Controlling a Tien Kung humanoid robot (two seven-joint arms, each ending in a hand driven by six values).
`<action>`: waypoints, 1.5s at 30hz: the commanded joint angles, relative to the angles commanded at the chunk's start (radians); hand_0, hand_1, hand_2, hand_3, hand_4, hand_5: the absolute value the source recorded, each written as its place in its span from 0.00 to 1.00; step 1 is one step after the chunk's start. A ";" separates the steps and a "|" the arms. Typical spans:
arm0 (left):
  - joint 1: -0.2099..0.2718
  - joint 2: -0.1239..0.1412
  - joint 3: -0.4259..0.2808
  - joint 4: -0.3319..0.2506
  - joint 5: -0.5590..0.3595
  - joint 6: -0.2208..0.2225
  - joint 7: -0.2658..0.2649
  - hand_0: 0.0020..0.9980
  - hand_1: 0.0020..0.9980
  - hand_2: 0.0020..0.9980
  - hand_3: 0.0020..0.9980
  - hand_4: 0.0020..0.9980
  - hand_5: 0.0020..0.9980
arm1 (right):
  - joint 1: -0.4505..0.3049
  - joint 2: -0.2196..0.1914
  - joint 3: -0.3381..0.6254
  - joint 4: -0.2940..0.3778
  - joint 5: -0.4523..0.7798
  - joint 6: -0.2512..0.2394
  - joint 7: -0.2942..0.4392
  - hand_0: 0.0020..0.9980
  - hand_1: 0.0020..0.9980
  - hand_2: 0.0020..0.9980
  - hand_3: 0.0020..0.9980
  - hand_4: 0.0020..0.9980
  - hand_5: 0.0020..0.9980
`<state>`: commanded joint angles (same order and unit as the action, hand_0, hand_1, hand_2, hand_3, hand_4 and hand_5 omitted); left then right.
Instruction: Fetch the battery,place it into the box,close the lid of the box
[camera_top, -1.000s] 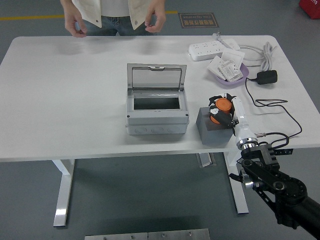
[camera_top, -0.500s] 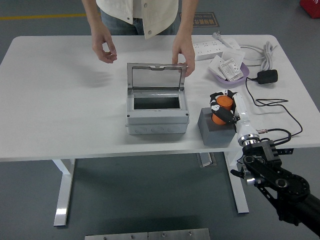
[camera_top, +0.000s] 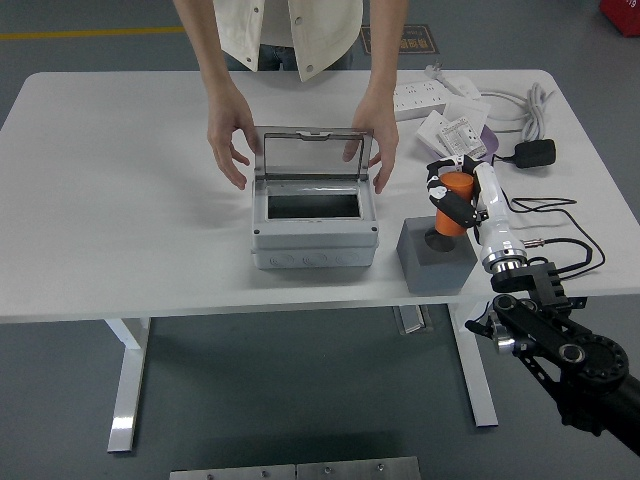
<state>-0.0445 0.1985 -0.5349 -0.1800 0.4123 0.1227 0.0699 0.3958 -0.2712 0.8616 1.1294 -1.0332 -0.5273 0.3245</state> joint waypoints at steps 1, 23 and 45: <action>0.000 0.000 -0.002 0.000 0.002 0.000 0.000 0.58 0.57 0.55 0.58 0.55 0.00 | 0.001 -0.004 0.001 0.014 -0.027 -0.002 -0.017 0.19 0.17 0.21 0.22 0.00 0.00; 0.015 0.020 -0.132 0.000 0.098 0.004 0.047 0.58 0.58 0.55 0.58 0.55 0.02 | 0.225 -0.040 -0.168 0.156 -0.765 0.261 -0.465 0.10 0.18 0.23 0.23 0.00 0.00; 0.016 0.039 -0.166 0.000 0.122 0.008 0.065 0.58 0.58 0.55 0.58 0.55 0.01 | 0.439 0.157 -0.315 -0.099 -0.803 0.329 -0.543 0.10 0.17 0.23 0.23 0.00 0.00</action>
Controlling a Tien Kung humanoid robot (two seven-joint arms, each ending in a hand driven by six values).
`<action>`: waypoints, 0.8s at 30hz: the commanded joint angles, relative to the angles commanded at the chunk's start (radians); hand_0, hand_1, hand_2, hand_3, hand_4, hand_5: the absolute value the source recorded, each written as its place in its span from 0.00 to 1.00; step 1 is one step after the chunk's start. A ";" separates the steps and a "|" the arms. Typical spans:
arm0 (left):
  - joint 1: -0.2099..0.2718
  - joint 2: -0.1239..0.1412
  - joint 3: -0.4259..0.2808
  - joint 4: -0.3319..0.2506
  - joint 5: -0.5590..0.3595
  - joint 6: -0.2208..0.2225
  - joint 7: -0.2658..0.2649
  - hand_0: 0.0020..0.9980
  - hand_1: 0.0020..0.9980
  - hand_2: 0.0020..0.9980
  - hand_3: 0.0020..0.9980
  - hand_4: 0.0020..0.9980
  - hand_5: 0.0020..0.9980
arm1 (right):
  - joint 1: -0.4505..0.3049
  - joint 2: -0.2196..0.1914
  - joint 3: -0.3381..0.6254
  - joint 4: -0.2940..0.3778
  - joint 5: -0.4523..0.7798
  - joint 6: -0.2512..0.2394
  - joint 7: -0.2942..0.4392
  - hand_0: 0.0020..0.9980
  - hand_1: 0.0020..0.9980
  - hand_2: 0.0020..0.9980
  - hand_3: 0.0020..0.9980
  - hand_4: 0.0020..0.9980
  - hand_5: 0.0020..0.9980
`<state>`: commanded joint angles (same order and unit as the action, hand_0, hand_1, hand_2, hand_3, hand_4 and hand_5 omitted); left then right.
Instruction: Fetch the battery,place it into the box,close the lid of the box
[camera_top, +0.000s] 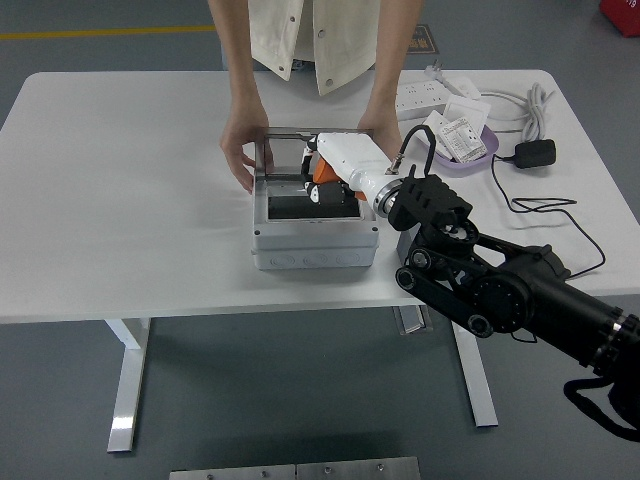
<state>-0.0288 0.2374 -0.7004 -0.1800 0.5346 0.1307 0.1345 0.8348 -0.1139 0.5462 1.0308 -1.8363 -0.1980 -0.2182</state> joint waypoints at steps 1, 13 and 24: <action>0.000 0.001 0.000 0.000 0.001 0.000 0.001 0.58 0.58 0.55 0.58 0.55 0.01 | 0.008 0.006 -0.008 -0.012 0.009 -0.006 0.005 0.10 0.17 0.23 0.23 0.00 0.00; -0.010 0.007 0.007 0.000 0.002 0.000 0.002 0.58 0.57 0.55 0.58 0.55 0.00 | 0.082 0.061 -0.185 -0.150 0.153 -0.114 0.085 0.10 0.17 0.23 0.23 0.00 0.00; -0.023 0.011 0.031 0.000 -0.011 -0.001 -0.004 0.58 0.57 0.55 0.58 0.54 0.00 | 0.108 0.072 -0.276 -0.238 0.265 -0.198 0.192 0.18 0.18 0.21 0.22 0.00 0.00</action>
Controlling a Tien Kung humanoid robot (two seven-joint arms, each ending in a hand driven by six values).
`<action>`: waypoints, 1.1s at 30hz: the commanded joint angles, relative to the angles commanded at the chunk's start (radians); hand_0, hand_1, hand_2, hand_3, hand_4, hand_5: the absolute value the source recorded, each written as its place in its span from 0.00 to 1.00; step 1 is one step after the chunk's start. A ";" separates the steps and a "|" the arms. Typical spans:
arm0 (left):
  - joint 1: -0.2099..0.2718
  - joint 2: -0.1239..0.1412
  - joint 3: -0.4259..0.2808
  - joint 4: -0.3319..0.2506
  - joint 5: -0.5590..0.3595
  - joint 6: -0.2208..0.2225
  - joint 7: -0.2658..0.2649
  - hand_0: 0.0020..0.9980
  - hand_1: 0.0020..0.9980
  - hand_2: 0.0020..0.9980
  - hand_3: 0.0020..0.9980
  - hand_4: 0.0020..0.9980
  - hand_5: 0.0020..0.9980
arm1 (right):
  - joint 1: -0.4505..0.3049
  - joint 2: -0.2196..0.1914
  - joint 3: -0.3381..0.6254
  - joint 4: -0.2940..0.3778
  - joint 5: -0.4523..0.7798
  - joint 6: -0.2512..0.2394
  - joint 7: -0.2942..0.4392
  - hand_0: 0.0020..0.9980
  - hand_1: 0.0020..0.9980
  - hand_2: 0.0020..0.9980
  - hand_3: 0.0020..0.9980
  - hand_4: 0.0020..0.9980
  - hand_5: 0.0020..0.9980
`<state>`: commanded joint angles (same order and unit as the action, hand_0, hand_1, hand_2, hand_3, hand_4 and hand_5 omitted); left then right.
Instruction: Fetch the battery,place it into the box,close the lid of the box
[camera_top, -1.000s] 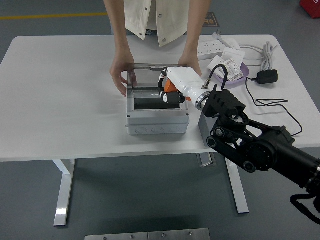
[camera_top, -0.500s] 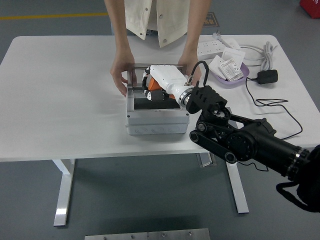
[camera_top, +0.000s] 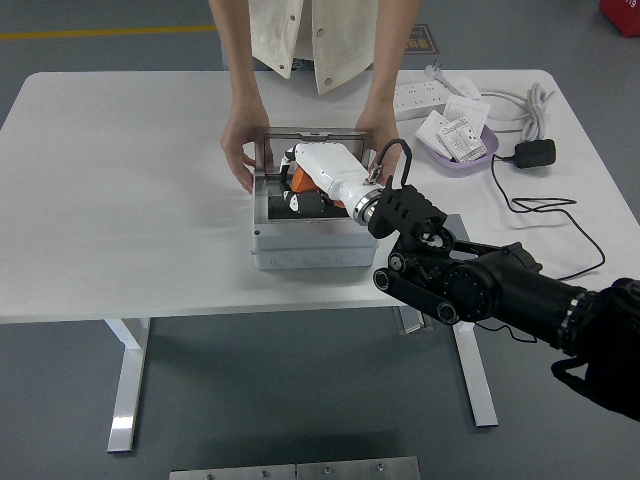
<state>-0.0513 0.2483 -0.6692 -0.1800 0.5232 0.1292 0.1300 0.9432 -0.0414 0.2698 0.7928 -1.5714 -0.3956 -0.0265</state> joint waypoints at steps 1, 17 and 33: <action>-0.001 0.001 0.004 0.000 -0.003 0.000 -0.001 0.58 0.57 0.55 0.58 0.54 0.00 | 0.002 -0.001 -0.003 -0.002 0.003 0.001 0.006 0.18 0.18 0.21 0.22 0.00 0.00; -0.014 0.010 0.030 0.000 -0.030 0.000 -0.011 0.58 0.57 0.55 0.58 0.54 0.00 | 0.005 0.003 -0.021 -0.013 0.000 0.022 0.023 0.35 0.34 0.43 0.52 0.43 0.13; -0.020 0.010 0.038 0.000 -0.031 0.000 -0.014 0.58 0.57 0.55 0.58 0.54 0.00 | 0.004 0.002 0.006 0.009 -0.009 0.016 0.029 0.78 0.64 0.63 0.71 0.84 0.47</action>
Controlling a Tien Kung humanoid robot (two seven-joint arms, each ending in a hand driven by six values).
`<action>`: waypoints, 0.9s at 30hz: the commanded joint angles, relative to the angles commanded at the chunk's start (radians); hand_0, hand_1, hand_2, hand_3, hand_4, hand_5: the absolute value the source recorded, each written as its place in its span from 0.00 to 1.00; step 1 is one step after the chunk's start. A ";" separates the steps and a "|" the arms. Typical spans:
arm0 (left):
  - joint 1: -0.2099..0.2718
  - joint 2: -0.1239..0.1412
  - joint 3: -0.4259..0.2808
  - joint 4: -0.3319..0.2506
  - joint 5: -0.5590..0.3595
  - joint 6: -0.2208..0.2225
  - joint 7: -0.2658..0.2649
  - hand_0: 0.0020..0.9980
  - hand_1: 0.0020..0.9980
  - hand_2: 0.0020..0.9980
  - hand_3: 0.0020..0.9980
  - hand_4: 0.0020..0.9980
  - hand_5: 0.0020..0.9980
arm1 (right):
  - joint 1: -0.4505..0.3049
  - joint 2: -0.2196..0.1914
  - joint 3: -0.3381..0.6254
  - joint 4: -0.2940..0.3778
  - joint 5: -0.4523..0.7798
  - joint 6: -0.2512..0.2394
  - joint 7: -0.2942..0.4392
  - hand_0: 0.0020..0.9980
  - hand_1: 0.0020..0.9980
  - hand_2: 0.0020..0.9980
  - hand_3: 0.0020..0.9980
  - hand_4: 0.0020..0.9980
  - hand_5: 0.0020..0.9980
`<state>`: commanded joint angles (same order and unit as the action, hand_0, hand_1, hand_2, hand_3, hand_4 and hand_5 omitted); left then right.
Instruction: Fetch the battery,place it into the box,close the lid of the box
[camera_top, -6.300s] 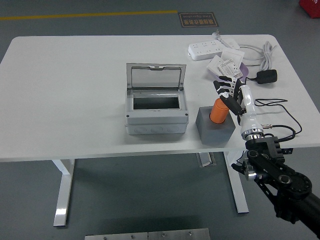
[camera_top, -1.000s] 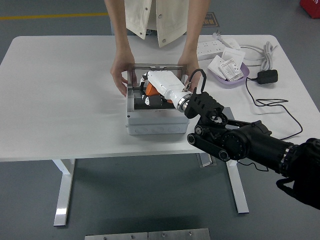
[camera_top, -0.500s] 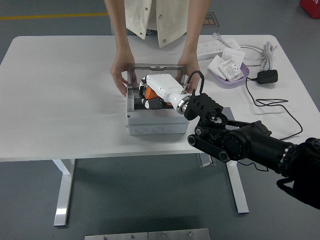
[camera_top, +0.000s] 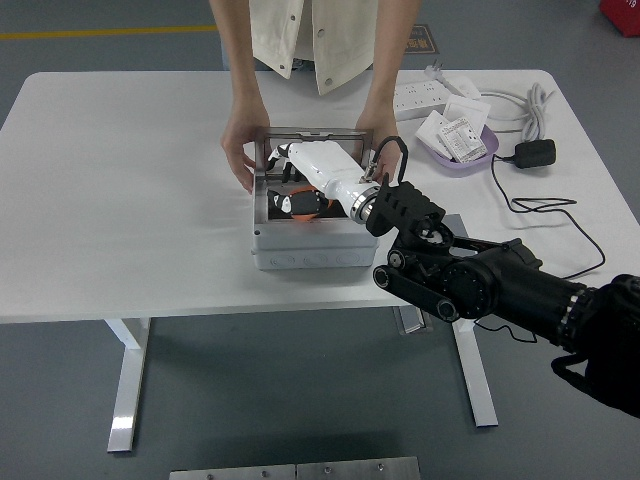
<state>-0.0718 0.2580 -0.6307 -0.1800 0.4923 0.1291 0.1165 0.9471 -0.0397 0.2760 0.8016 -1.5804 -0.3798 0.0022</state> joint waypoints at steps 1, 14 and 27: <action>0.000 0.000 0.001 0.000 -0.001 0.000 0.000 0.58 0.57 0.55 0.58 0.54 0.00 | -0.001 0.000 0.002 0.002 -0.002 -0.001 0.000 0.78 0.64 0.63 0.71 0.84 0.47; 0.008 -0.007 -0.001 0.000 0.002 -0.001 0.001 0.58 0.57 0.55 0.58 0.54 0.00 | -0.019 -0.048 0.121 0.159 -0.057 0.053 -0.059 0.88 0.67 0.66 0.74 0.91 0.56; 0.008 -0.004 0.008 0.000 -0.004 -0.001 0.002 0.58 0.57 0.55 0.57 0.53 0.00 | 0.058 -0.087 0.177 0.197 -0.022 0.112 -0.090 0.82 0.60 0.61 0.71 0.91 0.58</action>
<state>-0.0637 0.2535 -0.6229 -0.1800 0.4885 0.1279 0.1183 1.0048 -0.1272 0.4529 0.9984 -1.6022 -0.2678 -0.0881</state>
